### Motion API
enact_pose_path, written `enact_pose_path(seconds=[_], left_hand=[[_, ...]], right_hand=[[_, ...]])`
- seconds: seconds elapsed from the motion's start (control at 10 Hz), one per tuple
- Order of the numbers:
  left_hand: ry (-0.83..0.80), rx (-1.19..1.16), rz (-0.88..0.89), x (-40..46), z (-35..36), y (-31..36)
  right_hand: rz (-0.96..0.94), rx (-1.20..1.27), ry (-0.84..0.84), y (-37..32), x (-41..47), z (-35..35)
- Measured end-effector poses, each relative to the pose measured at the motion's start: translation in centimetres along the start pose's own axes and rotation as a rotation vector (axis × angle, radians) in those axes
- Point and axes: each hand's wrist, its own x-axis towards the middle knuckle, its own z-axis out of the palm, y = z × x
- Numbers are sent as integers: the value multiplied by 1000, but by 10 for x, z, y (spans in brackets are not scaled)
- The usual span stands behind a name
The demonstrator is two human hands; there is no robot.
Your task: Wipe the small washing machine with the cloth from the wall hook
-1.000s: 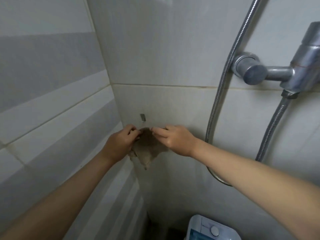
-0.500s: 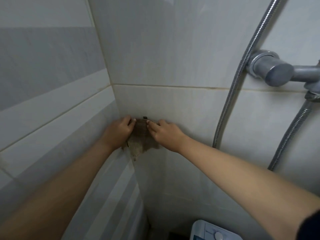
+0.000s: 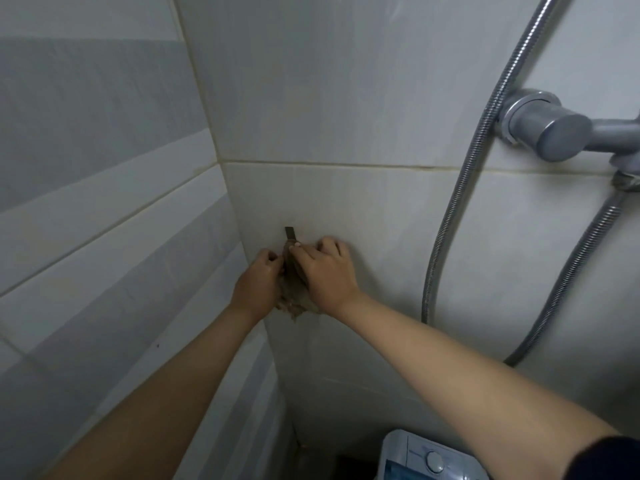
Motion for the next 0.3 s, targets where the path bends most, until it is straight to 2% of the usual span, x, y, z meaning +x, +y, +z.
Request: enact_pose_path(seconds=[0.2,0.3], left_hand=[[-11,73,-108,-7,-12,3],[-28,48,-195,-6,-23,13]], right_hand=[[-18,92,-264,4,-17,-18],[-59,146,-306,9,-25,-34]])
